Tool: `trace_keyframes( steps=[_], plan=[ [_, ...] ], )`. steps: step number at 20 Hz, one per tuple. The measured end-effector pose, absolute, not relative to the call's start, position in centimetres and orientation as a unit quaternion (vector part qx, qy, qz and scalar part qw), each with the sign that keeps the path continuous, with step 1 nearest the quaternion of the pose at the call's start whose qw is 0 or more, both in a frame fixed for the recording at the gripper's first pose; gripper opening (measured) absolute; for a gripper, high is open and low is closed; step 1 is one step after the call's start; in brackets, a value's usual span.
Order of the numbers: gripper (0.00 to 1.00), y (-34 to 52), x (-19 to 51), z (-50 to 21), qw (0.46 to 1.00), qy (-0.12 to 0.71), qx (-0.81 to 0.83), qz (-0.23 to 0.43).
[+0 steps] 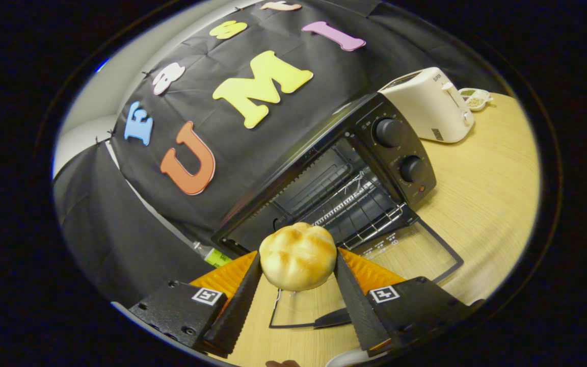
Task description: Open the toaster oven, put the food inside, and close the toaster oven door.
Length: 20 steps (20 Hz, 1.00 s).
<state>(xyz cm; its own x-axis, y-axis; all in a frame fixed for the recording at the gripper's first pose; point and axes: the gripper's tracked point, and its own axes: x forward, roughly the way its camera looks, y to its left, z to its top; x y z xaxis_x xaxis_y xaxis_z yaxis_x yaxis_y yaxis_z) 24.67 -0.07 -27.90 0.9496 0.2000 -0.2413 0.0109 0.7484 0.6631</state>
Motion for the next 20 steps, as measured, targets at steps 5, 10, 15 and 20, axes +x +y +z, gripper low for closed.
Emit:
trace_keyframes(
  steps=[5,10,15,20],
  plan=[
    [0.9,-0.9,29.1,-28.3,0.927,0.156,0.34,0.034],
    [0.9,-1.0,33.0,-29.8,0.933,0.176,0.313,0.025],
    [0.9,-1.8,34.7,-29.8,0.94,0.167,0.297,0.015],
    [0.92,-1.4,35.8,-29.8,0.94,0.173,0.293,0.021]
  ],
)
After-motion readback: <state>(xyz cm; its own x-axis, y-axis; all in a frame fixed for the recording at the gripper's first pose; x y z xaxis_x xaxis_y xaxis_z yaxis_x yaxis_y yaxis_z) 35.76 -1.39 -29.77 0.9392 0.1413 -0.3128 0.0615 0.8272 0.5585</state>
